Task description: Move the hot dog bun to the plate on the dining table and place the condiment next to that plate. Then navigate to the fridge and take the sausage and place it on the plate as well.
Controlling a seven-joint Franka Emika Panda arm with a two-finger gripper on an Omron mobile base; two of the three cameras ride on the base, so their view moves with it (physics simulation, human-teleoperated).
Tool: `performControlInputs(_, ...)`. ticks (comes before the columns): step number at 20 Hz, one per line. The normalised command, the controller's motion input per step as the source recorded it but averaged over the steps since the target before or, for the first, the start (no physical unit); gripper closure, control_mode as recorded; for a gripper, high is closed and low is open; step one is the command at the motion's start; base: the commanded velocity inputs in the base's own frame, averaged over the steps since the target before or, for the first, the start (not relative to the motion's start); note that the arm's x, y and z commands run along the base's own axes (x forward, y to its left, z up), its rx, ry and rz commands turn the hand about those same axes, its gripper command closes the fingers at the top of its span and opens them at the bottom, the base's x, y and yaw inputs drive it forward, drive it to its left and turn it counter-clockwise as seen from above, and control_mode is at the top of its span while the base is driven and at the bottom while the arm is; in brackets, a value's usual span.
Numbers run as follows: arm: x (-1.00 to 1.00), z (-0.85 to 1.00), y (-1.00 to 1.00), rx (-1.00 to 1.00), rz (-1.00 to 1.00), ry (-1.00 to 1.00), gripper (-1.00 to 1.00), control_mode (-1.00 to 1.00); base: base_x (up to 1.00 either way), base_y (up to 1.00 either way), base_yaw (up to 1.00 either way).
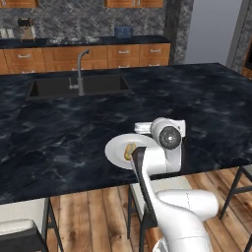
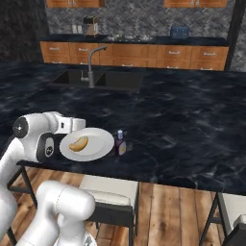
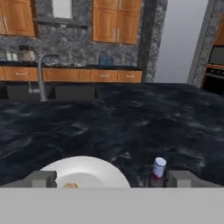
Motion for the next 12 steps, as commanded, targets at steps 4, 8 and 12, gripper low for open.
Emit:
performControlInputs(4, -0.69, 0.27, 0.00, 0.20, -0.10, 0.29, -1.00, -1.00, 0.00, 0.00, 0.00)
performControlInputs(8, -0.99, 0.00, 0.03, 0.11, 0.00, 0.12, -1.00, -1.00, 0.00, 0.00, 0.00)
performControlInputs(12, -1.00, 0.13, 0.01, 0.09, 0.01, 0.08, -1.00, -1.00, 0.00, 0.00, 0.00)
